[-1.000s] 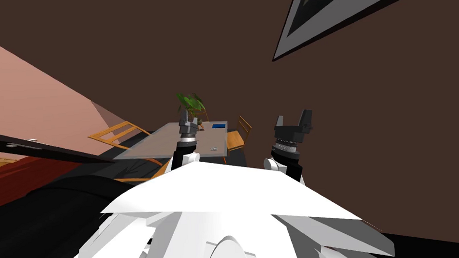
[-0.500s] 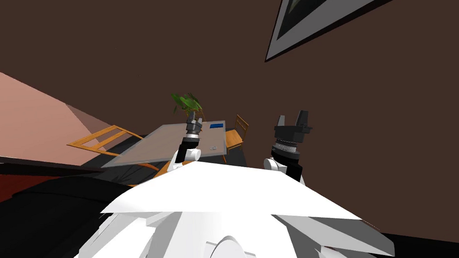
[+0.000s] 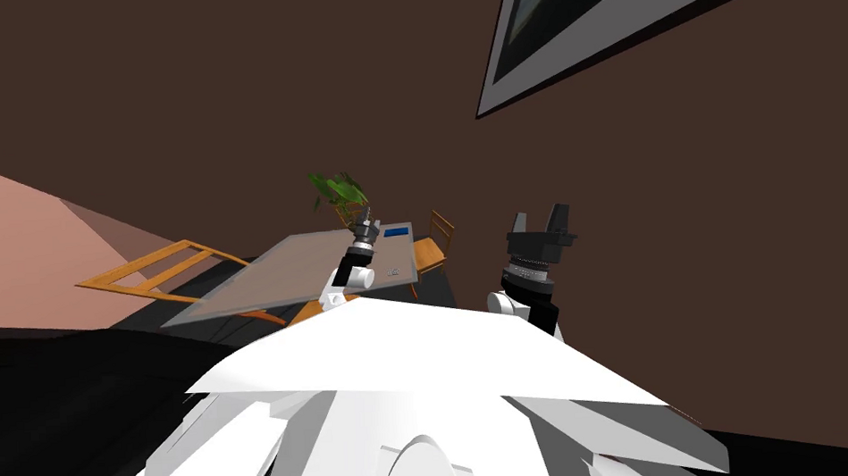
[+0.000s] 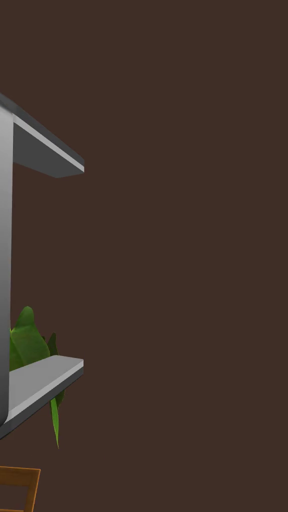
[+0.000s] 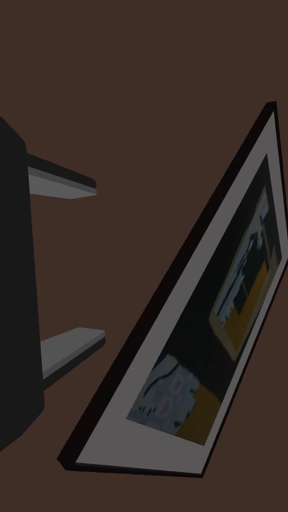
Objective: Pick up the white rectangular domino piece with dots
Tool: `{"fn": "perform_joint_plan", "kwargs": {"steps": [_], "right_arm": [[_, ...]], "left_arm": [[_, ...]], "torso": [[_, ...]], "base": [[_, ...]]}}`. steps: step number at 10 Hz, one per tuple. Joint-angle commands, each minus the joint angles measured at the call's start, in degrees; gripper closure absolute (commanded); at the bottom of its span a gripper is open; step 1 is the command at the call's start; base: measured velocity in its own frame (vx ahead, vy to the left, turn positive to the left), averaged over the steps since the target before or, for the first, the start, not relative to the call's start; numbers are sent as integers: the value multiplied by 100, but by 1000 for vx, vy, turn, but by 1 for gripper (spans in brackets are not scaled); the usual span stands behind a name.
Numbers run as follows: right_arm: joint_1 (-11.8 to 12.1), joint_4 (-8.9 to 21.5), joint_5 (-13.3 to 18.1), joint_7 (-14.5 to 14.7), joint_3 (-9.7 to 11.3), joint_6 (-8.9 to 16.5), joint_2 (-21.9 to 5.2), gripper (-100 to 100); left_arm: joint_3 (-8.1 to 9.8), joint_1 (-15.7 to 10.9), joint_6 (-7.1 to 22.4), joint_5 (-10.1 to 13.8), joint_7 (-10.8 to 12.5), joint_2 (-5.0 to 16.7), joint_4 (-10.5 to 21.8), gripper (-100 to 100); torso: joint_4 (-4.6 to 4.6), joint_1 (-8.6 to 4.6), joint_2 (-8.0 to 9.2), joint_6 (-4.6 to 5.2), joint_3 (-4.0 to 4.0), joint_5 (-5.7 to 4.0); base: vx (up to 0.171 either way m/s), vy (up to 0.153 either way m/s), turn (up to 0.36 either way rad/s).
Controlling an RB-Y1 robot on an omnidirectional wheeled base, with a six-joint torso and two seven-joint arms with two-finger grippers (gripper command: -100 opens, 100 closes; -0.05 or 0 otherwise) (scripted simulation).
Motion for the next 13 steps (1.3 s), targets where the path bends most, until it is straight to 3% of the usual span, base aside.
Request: {"fn": "perform_joint_plan", "kwargs": {"steps": [1,2,6,7,8,9,12,13], "right_arm": [[0,0,0,0,0,0,0,0],[-1,0,0,0,0,0,0,0],[0,0,0,0,0,0,0,0],[0,0,0,0,0,0,0,0],[0,0,0,0,0,0,0,0],[-1,0,0,0,0,0,0,0],[1,0,0,0,0,0,0,0],[0,0,0,0,0,0,0,0]], "left_arm": [[48,-286,256,118,78,100,286,-100],[48,-320,256,118,78,100,363,-100],[162,-997,921,415,280,326,1096,-100],[162,-997,941,415,280,326,1222,-100],[210,-1220,1152,514,354,402,1442,-100],[210,-1220,1182,514,354,402,1546,-100],[322,-1651,1622,704,512,550,2111,-100],[322,-1651,1672,704,512,550,2247,-100]], "torso": [[0,0,0,0,0,0],[0,-4,2,3,0,-1],[1,-1,4,-2,3,0],[0,-3,1,2,0,-1],[-1,-3,-2,-2,-1,0],[0,-3,-1,2,-1,-1],[-1,-6,-5,-3,-3,-1],[-1,-3,-3,1,-2,-1]], "base": [[-62,36,-160],[-54,28,-94],[-72,40,-189],[-49,37,-119],[-60,35,-233],[-48,33,-97],[-56,28,-169],[-47,34,-131]]}}
